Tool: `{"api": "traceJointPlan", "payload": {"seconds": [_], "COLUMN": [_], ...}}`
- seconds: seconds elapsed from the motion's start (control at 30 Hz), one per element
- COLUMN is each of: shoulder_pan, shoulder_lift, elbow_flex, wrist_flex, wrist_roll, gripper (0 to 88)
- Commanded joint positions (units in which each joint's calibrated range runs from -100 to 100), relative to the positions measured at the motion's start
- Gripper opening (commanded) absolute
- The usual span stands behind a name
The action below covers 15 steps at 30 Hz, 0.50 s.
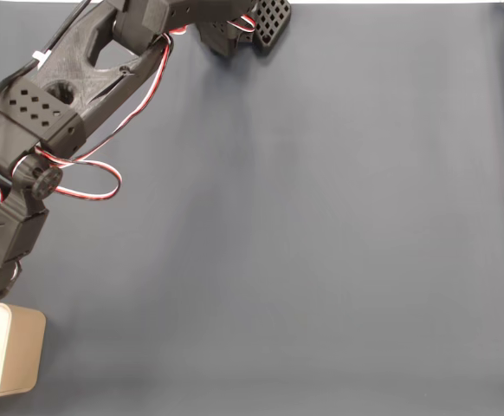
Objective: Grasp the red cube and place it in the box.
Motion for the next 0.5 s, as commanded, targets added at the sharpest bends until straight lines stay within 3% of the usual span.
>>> {"api": "traceJointPlan", "payload": {"seconds": [0.0, 0.47], "shoulder_pan": [1.0, 0.9], "shoulder_lift": [-0.3, 3.9], "elbow_flex": [-4.3, -8.3], "wrist_flex": [0.0, -0.3], "wrist_roll": [0.0, 0.5], "gripper": [0.0, 0.0]}}
